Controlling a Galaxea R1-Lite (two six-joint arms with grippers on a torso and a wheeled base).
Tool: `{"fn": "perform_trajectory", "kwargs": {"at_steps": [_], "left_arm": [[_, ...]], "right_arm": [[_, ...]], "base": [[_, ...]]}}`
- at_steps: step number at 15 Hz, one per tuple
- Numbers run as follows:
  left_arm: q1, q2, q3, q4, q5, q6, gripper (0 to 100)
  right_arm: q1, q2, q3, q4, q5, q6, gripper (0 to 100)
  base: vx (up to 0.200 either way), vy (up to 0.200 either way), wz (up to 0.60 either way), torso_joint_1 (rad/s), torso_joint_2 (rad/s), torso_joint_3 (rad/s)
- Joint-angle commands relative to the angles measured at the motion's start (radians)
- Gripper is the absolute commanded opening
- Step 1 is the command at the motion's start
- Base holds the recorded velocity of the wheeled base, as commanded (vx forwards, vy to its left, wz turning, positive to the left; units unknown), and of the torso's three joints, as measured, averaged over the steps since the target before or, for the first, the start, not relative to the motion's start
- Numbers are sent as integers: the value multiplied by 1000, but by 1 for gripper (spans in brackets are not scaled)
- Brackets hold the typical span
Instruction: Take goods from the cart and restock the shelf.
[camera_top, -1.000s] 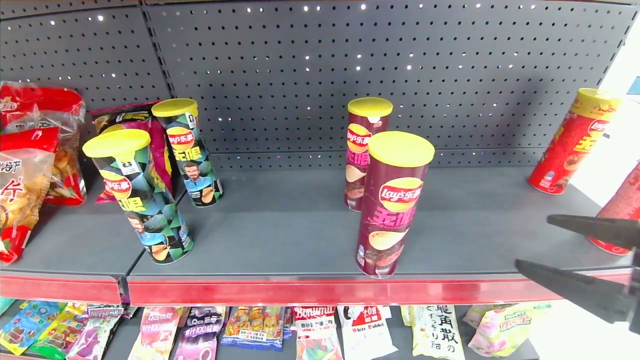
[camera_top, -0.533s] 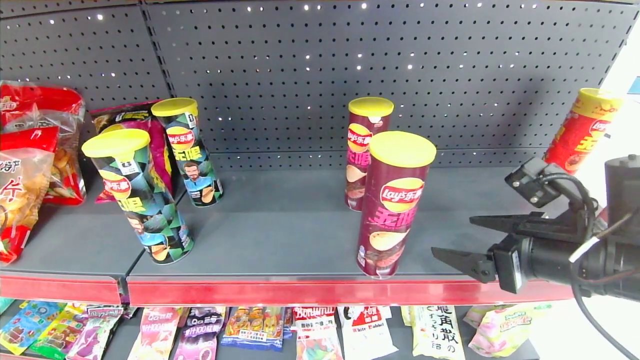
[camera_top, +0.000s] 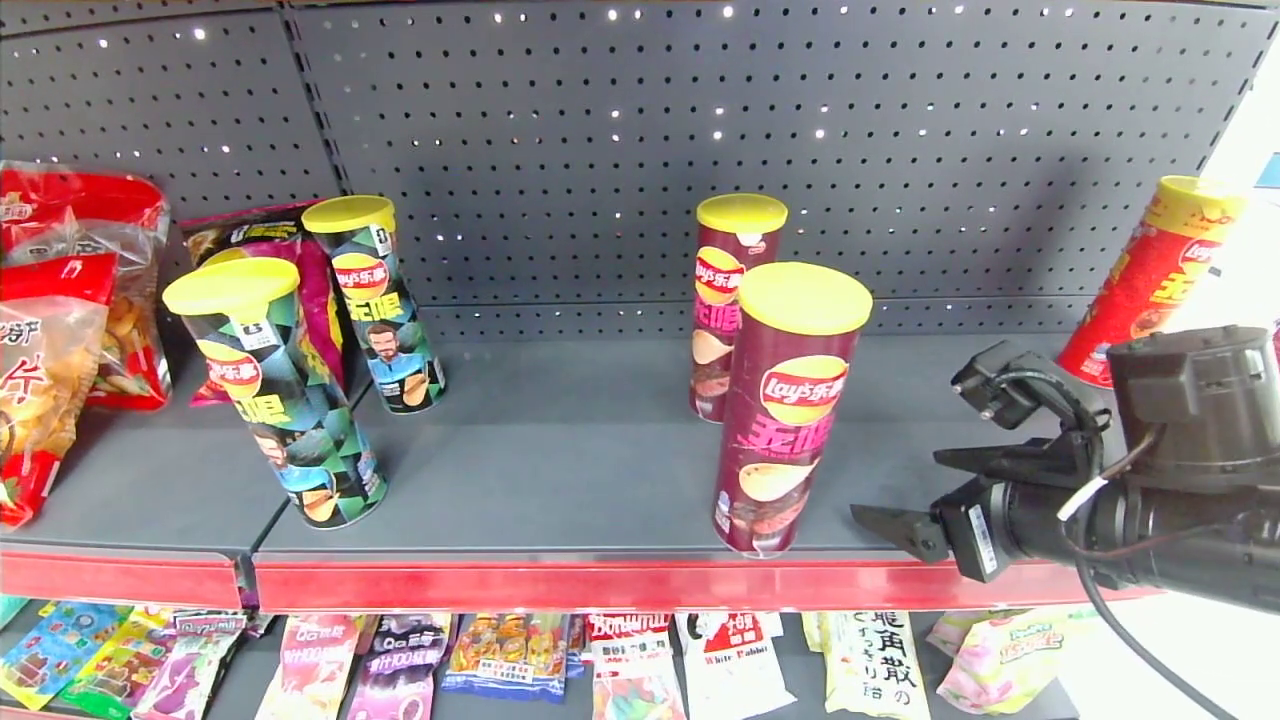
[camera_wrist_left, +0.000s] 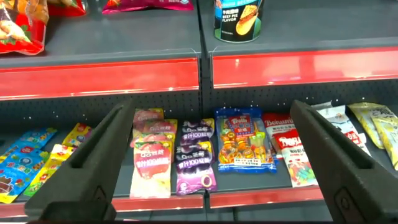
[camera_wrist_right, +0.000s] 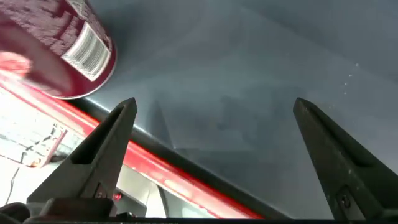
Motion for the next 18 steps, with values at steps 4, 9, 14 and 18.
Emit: {"fn": "perform_trajectory", "kwargs": {"at_steps": [4, 9, 14, 18], "left_arm": [[1, 4, 0, 0, 1, 0, 100], [1, 4, 0, 0, 1, 0, 100], [1, 4, 0, 0, 1, 0, 100], [-1, 4, 0, 0, 1, 0, 100]], "right_arm": [[22, 43, -33, 0, -2, 0, 100], [39, 72, -46, 0, -5, -1, 100], [54, 98, -47, -6, -13, -1, 100], [56, 113, -64, -8, -14, -1, 100]], "base": [[0, 0, 0, 0, 0, 0], [0, 0, 0, 0, 0, 0], [0, 0, 0, 0, 0, 0], [0, 0, 0, 0, 0, 0]]}}
